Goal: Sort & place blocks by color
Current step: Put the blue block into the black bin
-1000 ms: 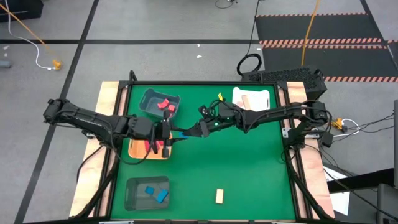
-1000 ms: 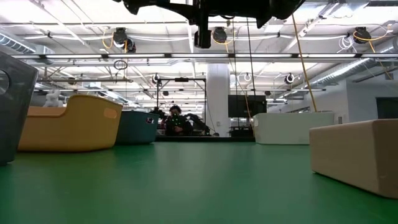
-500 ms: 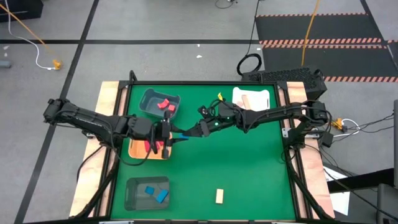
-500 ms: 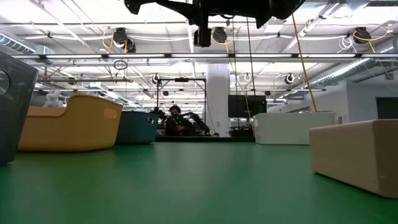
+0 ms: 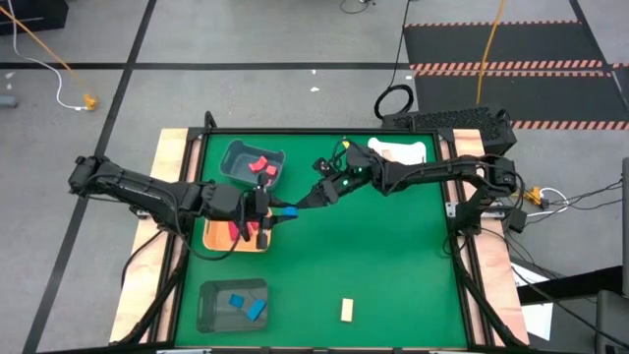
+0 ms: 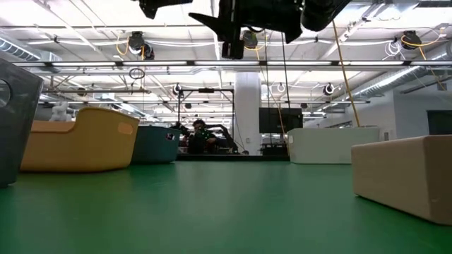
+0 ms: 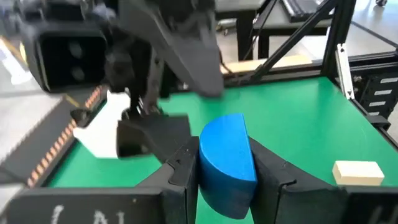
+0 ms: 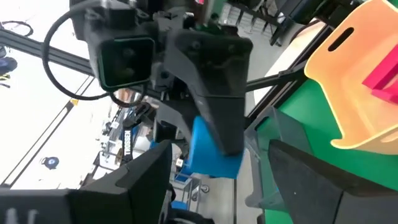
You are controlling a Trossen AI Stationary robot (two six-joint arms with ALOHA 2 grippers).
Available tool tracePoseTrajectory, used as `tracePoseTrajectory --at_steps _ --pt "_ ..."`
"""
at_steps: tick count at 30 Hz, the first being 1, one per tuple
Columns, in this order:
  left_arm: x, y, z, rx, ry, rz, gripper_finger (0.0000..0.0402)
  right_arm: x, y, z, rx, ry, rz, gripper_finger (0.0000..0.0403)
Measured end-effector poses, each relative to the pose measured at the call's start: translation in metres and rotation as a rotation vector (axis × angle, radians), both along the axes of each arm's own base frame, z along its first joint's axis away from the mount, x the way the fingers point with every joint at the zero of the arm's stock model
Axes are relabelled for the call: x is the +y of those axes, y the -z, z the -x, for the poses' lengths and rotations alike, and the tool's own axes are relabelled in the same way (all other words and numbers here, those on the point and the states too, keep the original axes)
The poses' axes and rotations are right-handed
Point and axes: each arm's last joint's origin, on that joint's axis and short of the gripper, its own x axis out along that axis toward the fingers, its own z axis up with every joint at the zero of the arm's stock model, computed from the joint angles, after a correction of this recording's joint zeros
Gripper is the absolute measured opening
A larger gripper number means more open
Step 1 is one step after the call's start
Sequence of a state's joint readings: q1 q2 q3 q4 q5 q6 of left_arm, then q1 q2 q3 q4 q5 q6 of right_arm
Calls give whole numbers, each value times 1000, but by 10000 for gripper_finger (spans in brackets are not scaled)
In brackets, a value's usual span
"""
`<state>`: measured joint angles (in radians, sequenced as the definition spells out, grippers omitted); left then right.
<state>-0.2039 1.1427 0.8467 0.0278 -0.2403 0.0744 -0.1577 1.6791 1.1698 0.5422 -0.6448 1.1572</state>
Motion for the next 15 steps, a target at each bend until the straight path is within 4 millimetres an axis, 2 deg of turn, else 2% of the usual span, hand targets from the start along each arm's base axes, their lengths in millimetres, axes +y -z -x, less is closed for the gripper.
tracePoseTrajectory --at_steps 6,10,15 --pt "2 5 12 96 -71 103 94 -21 -5 8 3 -12 11 252" --pt "1 3 29 152 -100 199 93 -31 -12 19 21 1 47 246" --pt "-2 5 59 288 -148 398 93 -35 -25 38 60 53 114 243"
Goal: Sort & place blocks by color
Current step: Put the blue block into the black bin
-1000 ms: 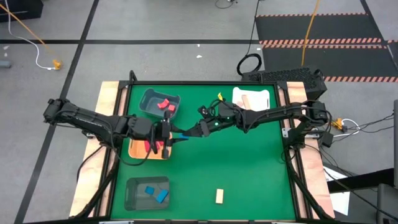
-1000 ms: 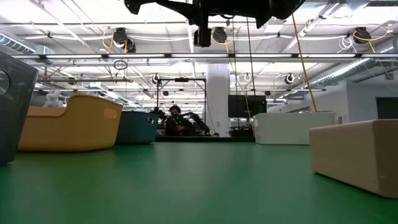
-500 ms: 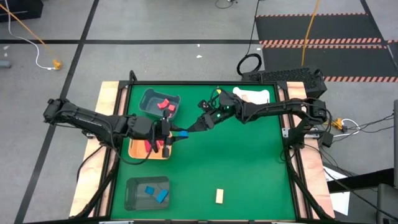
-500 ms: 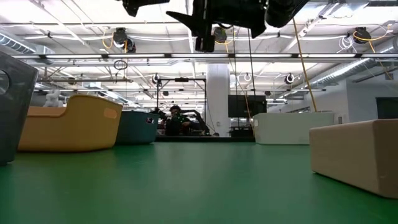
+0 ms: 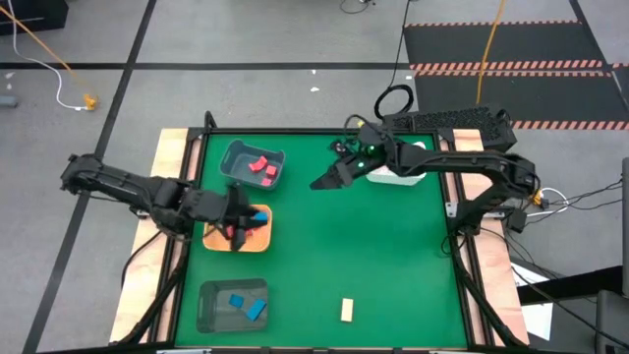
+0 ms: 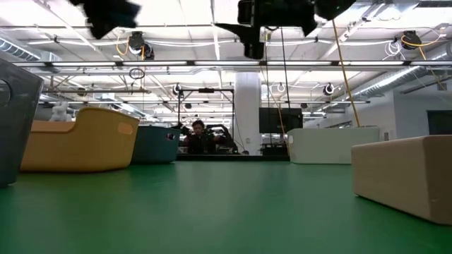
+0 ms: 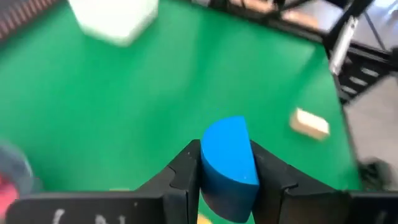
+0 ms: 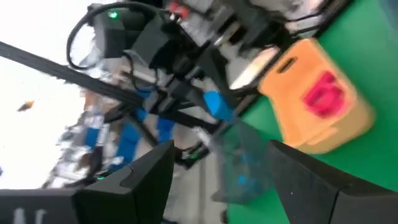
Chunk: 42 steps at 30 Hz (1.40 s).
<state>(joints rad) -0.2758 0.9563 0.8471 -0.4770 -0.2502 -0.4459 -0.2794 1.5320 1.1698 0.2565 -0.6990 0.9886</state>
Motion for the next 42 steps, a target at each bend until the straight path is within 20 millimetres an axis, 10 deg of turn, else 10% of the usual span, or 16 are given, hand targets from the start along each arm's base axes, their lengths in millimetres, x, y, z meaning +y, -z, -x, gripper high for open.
tracePoseTrajectory --at_steps 17,31,42 --pt "-99 21 43 354 462 383 97 91 0 20 214 -69 164 242" --pt "-141 85 19 629 229 384 102 123 28 43 483 -223 379 242" --pt "-136 89 11 690 -52 586 150 143 32 51 491 -324 474 242"
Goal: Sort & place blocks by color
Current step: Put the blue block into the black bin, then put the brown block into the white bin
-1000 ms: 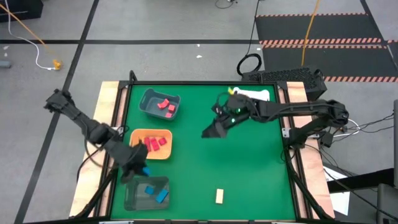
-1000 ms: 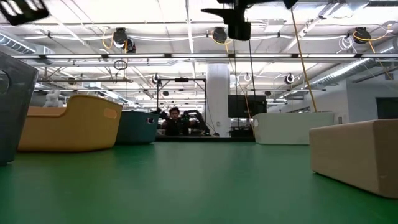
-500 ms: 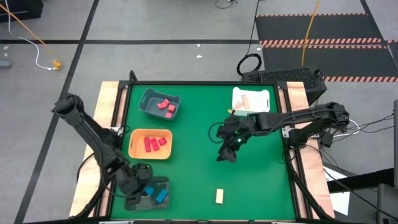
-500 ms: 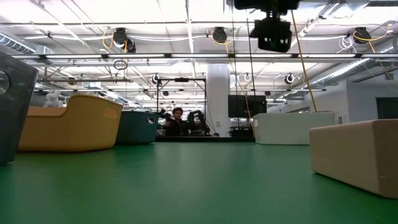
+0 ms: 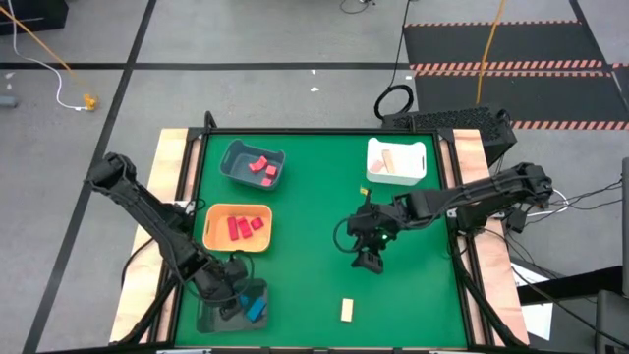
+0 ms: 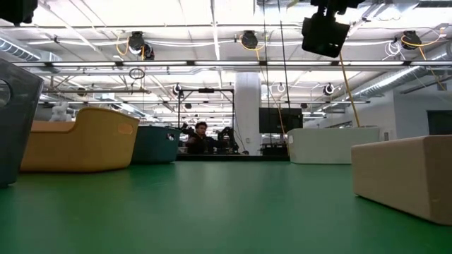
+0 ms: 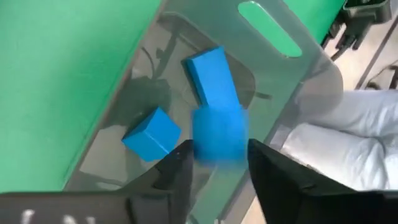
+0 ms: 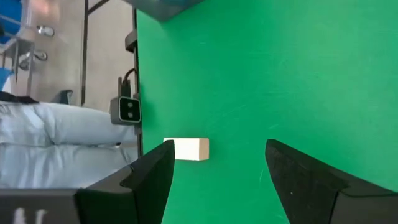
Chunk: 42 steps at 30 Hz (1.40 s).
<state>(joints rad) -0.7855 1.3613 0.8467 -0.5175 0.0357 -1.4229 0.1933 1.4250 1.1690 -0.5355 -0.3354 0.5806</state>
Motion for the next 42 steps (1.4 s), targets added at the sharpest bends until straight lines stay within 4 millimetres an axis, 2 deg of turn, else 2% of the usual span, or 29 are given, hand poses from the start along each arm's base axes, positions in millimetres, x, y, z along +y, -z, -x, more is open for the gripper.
tracePoseTrajectory --at_steps 6,9,12,17,21,24,28,31,34,38,42 --pt "-4 -3 -4 -47 0 47 210 15 1 4 -47 -80 96 242" --pt "-6 -7 -9 -58 -72 120 226 25 4 7 -98 -153 225 242" --pt "-8 -14 -18 -103 -141 224 231 32 16 12 -130 -208 324 242" --pt "-13 -35 -35 -357 -204 376 232 47 47 23 -191 -308 353 242" --pt "-14 -55 -45 -619 -212 411 232 61 72 32 -338 -421 382 242" --pt "-14 -65 -48 -766 -222 399 232 67 81 36 -484 -436 370 242" --pt "-13 -71 -49 -862 -241 364 232 70 82 37 -595 -412 345 242" --pt "-9 -72 -53 -878 -250 345 232 69 84 36 -569 -320 370 242" --pt "-2 -72 -59 -883 -282 333 232 65 86 34 -498 -88 356 242" --pt "11 -72 -68 -893 -330 310 232 63 84 33 -414 272 188 242" --pt "25 -72 -77 -907 -318 282 232 69 82 36 -355 544 -48 242"
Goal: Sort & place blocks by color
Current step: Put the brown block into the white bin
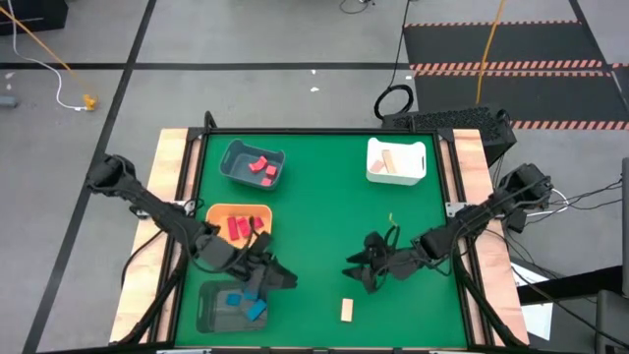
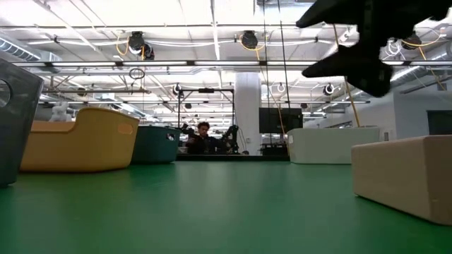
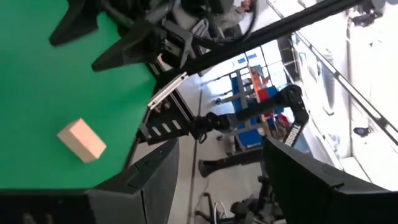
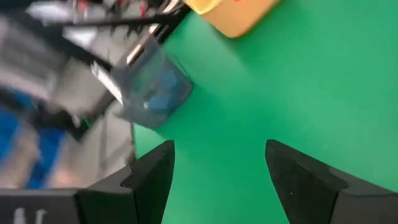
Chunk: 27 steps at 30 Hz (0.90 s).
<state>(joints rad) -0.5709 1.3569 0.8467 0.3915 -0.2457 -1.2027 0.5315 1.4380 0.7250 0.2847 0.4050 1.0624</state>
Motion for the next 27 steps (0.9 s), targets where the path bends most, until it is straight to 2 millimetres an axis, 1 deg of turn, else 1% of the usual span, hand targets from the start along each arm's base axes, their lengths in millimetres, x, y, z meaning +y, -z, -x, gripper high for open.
tracePoseTrajectory --at_steps 5,8,10,12,14,18,21,24,27 --pt "21 -2 -11 -13 81 -25 232 13 -2 8 -22 169 -268 242" --pt "32 -4 -16 -27 157 -32 232 26 -10 13 -115 247 -408 242" --pt "39 -3 -18 -30 218 -44 232 33 -18 16 -181 286 -469 239" --pt "44 -4 -19 -43 284 -61 232 40 -29 15 -226 320 -499 231" --pt "49 -5 -20 -66 340 -75 232 46 -42 13 -233 330 -509 218" --pt "56 -5 -21 -84 447 -96 232 52 -62 6 -186 340 -480 187" --pt "60 -5 -22 -95 517 -93 232 54 -73 4 -147 368 -491 162" --pt "63 -5 -22 -103 574 -91 232 55 -72 4 -75 379 -540 134" --pt "64 -5 -21 -111 629 -90 232 62 -61 -2 -18 389 -618 105"
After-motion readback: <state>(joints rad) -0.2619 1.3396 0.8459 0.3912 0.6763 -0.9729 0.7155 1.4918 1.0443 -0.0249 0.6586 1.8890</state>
